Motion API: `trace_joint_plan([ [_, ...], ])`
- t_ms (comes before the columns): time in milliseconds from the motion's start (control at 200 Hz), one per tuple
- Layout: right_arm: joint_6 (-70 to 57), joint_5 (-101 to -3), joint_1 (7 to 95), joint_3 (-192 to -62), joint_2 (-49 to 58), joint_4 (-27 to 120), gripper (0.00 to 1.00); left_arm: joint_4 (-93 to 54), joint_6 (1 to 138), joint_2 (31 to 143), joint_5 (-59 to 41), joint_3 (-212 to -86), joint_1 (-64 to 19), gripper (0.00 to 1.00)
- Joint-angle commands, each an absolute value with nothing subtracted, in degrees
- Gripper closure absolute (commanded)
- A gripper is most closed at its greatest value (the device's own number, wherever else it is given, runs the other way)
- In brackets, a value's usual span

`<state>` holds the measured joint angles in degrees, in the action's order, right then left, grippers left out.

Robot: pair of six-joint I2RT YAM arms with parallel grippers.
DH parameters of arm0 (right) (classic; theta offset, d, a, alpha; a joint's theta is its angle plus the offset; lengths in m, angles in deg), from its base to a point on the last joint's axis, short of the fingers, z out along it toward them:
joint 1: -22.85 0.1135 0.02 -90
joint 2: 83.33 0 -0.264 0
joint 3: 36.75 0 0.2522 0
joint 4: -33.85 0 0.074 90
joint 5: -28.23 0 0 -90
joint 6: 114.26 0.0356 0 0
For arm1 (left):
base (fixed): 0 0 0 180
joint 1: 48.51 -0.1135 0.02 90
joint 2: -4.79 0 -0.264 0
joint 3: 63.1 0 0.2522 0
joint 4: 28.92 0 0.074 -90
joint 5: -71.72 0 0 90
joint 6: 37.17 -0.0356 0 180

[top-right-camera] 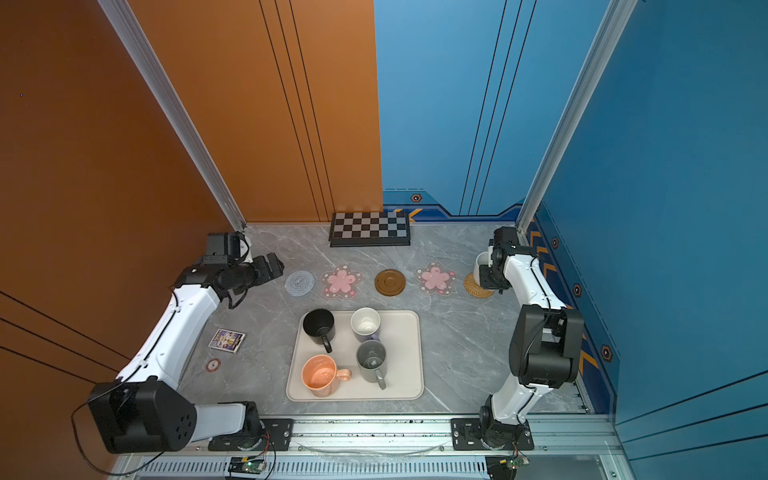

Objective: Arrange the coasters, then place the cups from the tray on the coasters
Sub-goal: 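Carry the white speckled mug with the right gripper over the rattan coaster, then lower the white speckled mug onto the rattan coaster with the right gripper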

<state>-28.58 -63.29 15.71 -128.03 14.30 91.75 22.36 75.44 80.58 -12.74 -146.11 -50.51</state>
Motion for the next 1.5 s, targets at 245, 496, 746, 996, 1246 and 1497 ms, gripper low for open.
trace_joint_plan([
  [245, -29.3, -62.1, 15.4, -128.2, 13.9, 85.1, 1.0, 23.2, 76.3, 82.9, -13.6, -149.2, -49.0, 0.0],
  [496, -30.3, -62.6, 15.7, -126.7, 14.1, 84.2, 1.0, 23.2, 76.3, 83.5, -13.6, -149.7, -48.8, 0.0],
  [746, -30.6, -62.5, 16.4, -126.1, 13.6, 84.3, 1.0, 23.3, 76.5, 84.0, -13.4, -150.2, -48.5, 0.0],
  [996, -31.1, -62.1, 16.6, -125.3, 14.0, 84.3, 1.0, 23.2, 76.6, 84.0, -13.4, -149.5, -48.2, 0.0],
  [1246, -31.7, -61.2, 16.2, -124.0, 14.8, 83.3, 1.0, 23.3, 76.7, 84.1, -13.3, -149.7, -48.1, 0.0],
  [1497, -30.7, -59.3, 15.7, -122.4, 14.1, 81.3, 1.0, 23.2, 77.0, 84.2, -13.3, -149.9, -47.6, 0.0],
])
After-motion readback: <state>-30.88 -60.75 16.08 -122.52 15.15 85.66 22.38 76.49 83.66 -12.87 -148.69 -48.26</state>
